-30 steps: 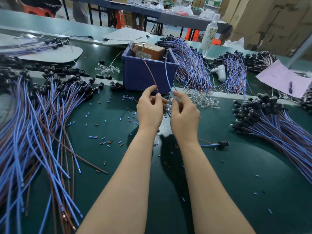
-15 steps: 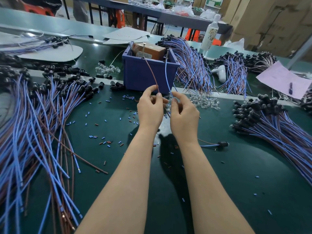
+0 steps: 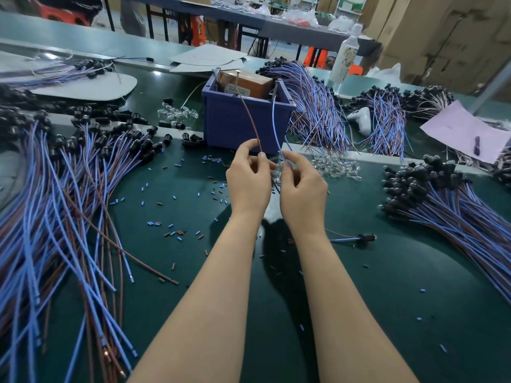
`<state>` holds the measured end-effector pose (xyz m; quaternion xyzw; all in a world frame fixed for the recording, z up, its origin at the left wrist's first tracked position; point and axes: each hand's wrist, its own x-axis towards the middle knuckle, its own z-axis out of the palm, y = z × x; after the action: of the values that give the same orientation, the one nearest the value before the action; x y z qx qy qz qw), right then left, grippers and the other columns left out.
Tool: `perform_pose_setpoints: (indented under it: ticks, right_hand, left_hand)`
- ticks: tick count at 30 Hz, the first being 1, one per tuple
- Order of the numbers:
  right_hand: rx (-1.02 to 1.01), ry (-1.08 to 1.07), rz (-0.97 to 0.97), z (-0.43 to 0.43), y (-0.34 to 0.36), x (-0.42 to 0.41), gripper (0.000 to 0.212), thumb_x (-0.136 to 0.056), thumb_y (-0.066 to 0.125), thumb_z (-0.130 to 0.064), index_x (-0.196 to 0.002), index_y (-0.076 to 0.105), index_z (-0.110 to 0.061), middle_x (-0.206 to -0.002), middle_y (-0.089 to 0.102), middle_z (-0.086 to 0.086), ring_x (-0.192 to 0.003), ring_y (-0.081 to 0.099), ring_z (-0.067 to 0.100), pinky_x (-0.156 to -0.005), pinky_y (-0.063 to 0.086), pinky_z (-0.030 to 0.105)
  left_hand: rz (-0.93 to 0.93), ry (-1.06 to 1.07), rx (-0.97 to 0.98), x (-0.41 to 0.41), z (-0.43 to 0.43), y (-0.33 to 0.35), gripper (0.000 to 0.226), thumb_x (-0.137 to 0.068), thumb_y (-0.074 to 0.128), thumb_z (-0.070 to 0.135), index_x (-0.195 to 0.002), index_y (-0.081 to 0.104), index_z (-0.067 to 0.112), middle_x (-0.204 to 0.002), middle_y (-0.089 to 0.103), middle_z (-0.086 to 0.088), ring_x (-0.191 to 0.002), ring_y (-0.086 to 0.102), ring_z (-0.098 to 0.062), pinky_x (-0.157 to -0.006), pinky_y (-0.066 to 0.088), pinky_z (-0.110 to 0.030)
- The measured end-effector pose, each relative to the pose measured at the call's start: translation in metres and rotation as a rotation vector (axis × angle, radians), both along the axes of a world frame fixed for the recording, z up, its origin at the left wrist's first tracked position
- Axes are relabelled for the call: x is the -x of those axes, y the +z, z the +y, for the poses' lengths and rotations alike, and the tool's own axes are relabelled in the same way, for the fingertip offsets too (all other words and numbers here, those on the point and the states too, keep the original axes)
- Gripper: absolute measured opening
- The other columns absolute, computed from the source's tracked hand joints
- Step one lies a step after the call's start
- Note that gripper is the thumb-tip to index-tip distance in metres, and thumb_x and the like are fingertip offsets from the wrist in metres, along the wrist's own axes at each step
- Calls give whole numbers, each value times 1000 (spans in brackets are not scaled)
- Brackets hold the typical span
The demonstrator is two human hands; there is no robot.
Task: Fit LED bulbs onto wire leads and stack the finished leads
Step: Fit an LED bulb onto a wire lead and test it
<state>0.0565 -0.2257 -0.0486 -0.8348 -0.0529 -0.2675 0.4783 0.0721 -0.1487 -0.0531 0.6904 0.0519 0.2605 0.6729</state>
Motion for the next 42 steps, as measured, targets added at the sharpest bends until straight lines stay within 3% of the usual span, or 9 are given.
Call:
perform_pose_setpoints:
  ticks: [8, 15, 20, 23, 26, 29, 32, 35, 42]
  right_hand:
    - [11, 3, -6, 0, 0, 0, 25, -95, 51, -11, -115, 65, -13, -67, 50, -13, -56, 41, -2, -68, 39, 25]
    - [16, 12, -6, 0, 0, 0, 25, -95, 51, -11, -115, 65, -12, -69, 49, -15, -58, 42, -4, -68, 37, 21]
    - [21, 3, 2, 0, -1, 0, 25, -95, 51, -11, -115, 65, -13, -61, 43, -20, -54, 41, -2, -65, 35, 20]
    - [11, -3, 13, 0, 0, 0, 25, -94, 51, -11, -115, 66, -12, -61, 43, -20, -53, 41, -3, -64, 32, 18]
    - [3, 1, 20, 1, 1, 2, 25, -95, 51, -10, -115, 65, -11, -69, 52, -11, -56, 43, -4, -63, 33, 16]
    - [17, 16, 47, 0, 4, 4, 24, -95, 50, -13, -115, 65, -10, -76, 56, -6, -58, 45, -1, -63, 34, 16]
    - [21, 71, 118, -4, 11, 2, 25, -97, 49, -17, -116, 63, -11, -75, 56, -7, -60, 46, 1, -63, 33, 18]
    - [40, 88, 96, -10, 18, 2, 25, -97, 48, -14, -115, 65, -13, -82, 60, -7, -66, 49, 1, -64, 36, 12]
    - [1, -55, 77, -5, 11, 4, 23, -96, 48, -13, -108, 66, -8, -91, 70, 10, -82, 58, 23, -76, 40, 30]
  left_hand:
    - [29, -11, 5, -5, 2, -3, 23, -96, 49, 10, -117, 55, 11, -65, 63, 10, -54, 56, 7, -58, 43, -8]
    - [31, -37, 15, -5, 2, -3, 22, -96, 48, 11, -117, 55, 13, -66, 65, 9, -61, 60, 0, -65, 48, -17]
    - [29, -32, 9, -5, 3, -3, 20, -96, 48, 10, -115, 55, 14, -65, 65, 9, -56, 59, 4, -60, 46, -10]
    - [30, -25, 20, -4, 2, -2, 20, -96, 48, 9, -114, 55, 14, -66, 65, 8, -63, 62, -5, -69, 50, -20]
    - [31, -19, 28, -2, 1, -1, 20, -95, 49, 10, -114, 55, 14, -66, 65, 7, -67, 63, -12, -76, 52, -29]
    - [30, -11, 24, -1, 0, 1, 19, -95, 50, 11, -113, 57, 12, -68, 65, 8, -65, 62, -7, -73, 51, -23]
    - [16, -49, 22, -1, 2, 9, 16, -94, 52, 10, -106, 63, 9, -74, 67, 5, -68, 62, -5, -72, 50, -17]
    - [-12, -118, -14, 3, 1, 17, 11, -93, 54, 10, -93, 65, 11, -82, 68, -2, -75, 63, -13, -77, 53, -27]
    - [31, 92, 56, 5, 1, 13, 9, -95, 51, 12, -88, 56, 10, -72, 62, 4, -70, 59, -12, -75, 49, -30]
